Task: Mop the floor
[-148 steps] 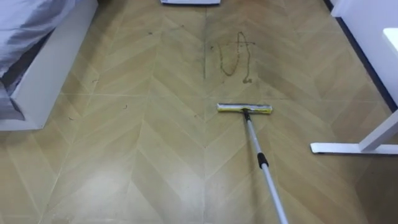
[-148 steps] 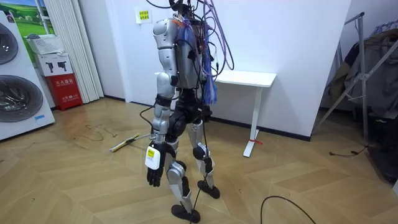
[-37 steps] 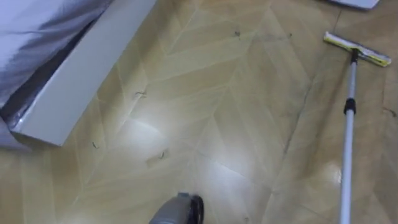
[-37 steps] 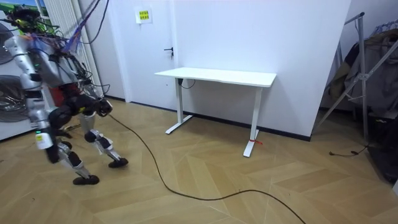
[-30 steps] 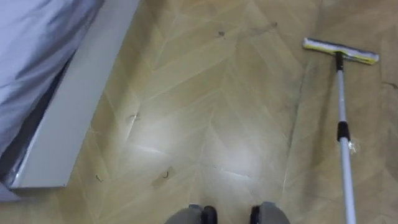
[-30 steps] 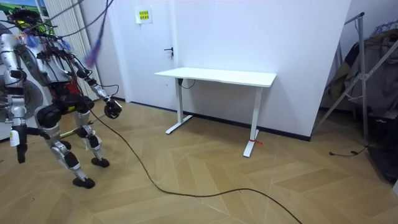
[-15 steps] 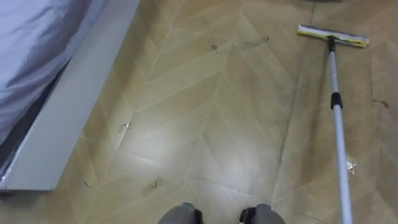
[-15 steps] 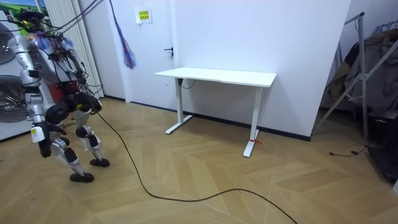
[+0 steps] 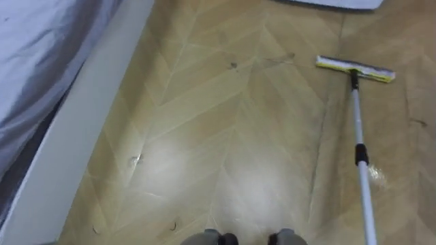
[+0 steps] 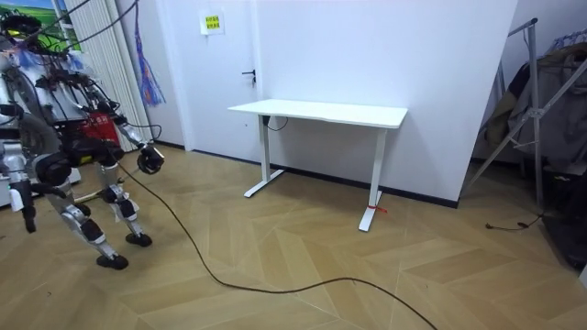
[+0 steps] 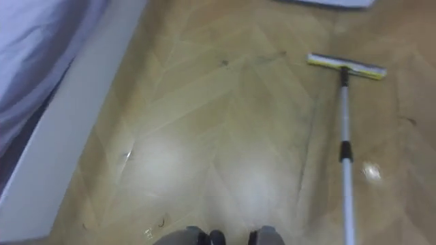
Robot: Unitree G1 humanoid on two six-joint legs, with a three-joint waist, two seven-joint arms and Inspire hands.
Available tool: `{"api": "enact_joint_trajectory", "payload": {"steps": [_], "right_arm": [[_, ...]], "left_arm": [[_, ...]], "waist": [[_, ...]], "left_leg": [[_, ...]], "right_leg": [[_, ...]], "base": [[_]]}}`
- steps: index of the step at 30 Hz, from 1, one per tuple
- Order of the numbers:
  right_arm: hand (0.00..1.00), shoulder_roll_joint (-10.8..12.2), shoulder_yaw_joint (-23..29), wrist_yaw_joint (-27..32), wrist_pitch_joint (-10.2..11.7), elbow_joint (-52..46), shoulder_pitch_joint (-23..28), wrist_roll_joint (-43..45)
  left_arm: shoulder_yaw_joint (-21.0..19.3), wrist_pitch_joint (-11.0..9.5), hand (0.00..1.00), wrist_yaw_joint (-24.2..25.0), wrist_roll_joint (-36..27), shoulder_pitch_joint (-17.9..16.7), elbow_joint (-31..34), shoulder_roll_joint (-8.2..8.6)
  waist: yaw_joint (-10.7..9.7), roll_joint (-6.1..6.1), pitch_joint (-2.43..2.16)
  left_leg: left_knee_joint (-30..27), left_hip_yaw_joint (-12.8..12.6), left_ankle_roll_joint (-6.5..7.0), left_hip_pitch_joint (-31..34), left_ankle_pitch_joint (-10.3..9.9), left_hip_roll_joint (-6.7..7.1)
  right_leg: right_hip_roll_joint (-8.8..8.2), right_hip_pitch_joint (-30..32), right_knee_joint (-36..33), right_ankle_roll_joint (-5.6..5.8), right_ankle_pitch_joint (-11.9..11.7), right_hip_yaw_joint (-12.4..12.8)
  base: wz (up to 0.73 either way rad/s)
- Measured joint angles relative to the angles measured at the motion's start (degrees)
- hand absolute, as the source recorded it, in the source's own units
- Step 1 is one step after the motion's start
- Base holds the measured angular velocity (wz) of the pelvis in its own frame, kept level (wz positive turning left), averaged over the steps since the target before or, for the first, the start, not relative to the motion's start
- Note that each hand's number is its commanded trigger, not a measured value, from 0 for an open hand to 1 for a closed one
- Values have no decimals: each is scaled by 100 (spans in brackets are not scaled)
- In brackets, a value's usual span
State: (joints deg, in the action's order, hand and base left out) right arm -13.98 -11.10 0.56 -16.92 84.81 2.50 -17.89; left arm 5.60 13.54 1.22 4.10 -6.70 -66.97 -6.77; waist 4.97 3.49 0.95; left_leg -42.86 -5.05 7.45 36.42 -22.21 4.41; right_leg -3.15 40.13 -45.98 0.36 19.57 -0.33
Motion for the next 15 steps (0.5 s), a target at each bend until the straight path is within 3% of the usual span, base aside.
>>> {"api": "enact_joint_trajectory", "payload": {"steps": [2,4,5,7,9,11,12,14,15], "right_arm": [[100,115,92,10,-64,-49,-53,71],[100,134,127,10,-208,-4,-266,70],[100,90,195,47,-265,20,-444,98],[100,-56,305,130,-332,89,-802,157],[100,-318,463,177,-248,121,-1390,209],[100,-468,497,244,-137,-8,-1734,206],[100,-505,489,246,-40,-58,-1901,205],[100,-494,495,168,130,-183,-2195,232],[100,-496,502,80,230,-270,-2193,204]], "left_arm": [[-1,14,0,-68,-11,41,9,21],[6,14,0,-80,-93,89,8,20],[33,20,0,-80,-159,86,-14,14],[142,21,0,-89,-332,62,-51,-21],[148,26,0,-102,-465,5,-49,-164],[156,33,0,-122,-462,-61,-21,-322],[150,34,0,-139,-453,-145,-22,-411],[129,38,0,-142,-454,-365,-58,-466],[130,40,0,-133,-448,-452,-61,-472]], "waist": [[-182,72,-25],[-175,46,-4],[-172,-3,14],[-111,-42,30],[-37,-151,80],[83,-216,62],[224,-304,55],[275,-362,70],[263,-371,27]], "left_leg": [[-43,140,-58,-12,-50,35],[-136,186,-91,9,-102,68],[-224,235,-104,-12,-130,137],[-464,236,-142,23,-211,142],[-738,222,-208,131,-255,118],[-1004,173,-227,257,-253,23],[-1185,155,-294,322,-217,-51],[-1478,167,-470,412,-115,-176],[-1315,215,-475,378,-125,-170]], "right_leg": [[-25,-56,-14,-53,49,-192],[-77,-26,-145,-92,155,-268],[-178,-30,-270,-109,281,-326],[-290,-35,-510,-179,505,-398],[-348,10,-769,-226,677,-492],[-246,45,-878,-288,743,-481],[-176,50,-898,-336,739,-468],[-71,-106,-870,-391,697,-447],[-49,-214,-847,-408,730,-432]], "base": [[9],[17],[34],[39],[47],[28],[-10],[-3],[43]]}}
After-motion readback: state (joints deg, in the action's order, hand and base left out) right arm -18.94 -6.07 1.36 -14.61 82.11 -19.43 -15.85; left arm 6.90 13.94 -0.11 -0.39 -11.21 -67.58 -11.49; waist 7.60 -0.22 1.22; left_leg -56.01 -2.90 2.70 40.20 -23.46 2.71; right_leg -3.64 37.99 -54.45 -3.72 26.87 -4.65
